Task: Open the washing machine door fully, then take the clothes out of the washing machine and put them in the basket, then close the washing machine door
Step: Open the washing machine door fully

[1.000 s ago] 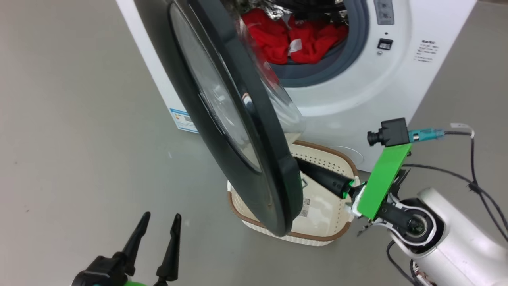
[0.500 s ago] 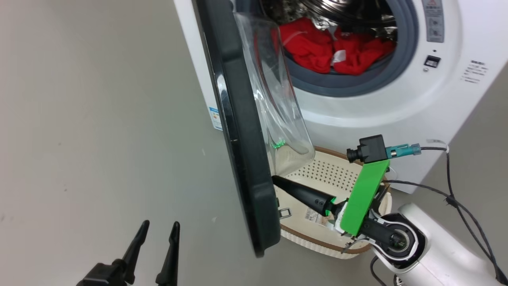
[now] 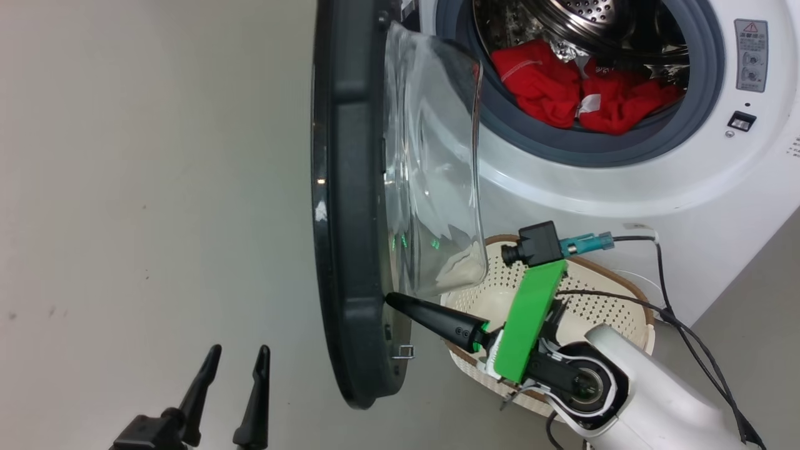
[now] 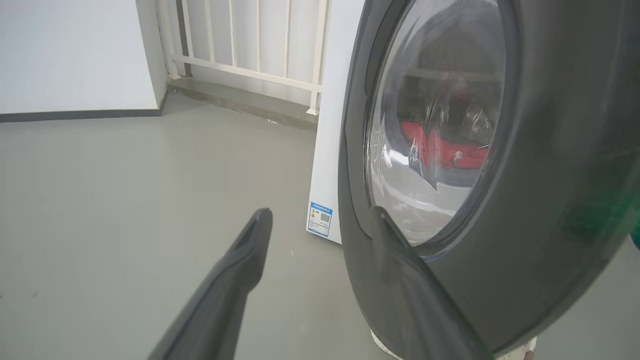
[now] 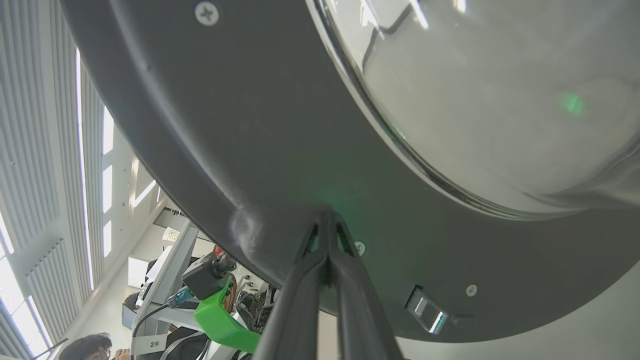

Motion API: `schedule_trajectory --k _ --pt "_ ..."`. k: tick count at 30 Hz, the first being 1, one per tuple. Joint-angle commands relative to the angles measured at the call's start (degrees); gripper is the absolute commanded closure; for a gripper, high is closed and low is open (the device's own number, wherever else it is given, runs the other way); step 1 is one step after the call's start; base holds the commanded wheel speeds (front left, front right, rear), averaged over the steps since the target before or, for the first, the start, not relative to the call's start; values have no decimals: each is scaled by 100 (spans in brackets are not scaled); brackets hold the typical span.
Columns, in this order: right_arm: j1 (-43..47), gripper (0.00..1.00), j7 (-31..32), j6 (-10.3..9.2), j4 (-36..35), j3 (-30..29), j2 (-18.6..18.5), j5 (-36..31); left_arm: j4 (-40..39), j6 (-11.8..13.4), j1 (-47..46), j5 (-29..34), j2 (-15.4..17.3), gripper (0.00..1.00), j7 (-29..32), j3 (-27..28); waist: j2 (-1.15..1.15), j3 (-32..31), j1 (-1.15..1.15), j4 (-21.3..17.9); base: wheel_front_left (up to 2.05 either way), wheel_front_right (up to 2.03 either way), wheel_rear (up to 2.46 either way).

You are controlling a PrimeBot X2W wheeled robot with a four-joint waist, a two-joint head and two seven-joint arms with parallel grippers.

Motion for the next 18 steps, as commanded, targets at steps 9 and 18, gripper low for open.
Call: schedule_trajectory --k 9,18 --pt "-358 100 -63 39 24 221 320 -59 -282 50 35 -75 51 0 -54 278 0 16 0 37 0 0 0" --pt "-213 0 -479 39 95 292 156 -260 -205 30 37 14 51 0 -54 217 0 -129 0 -19 0 0 0"
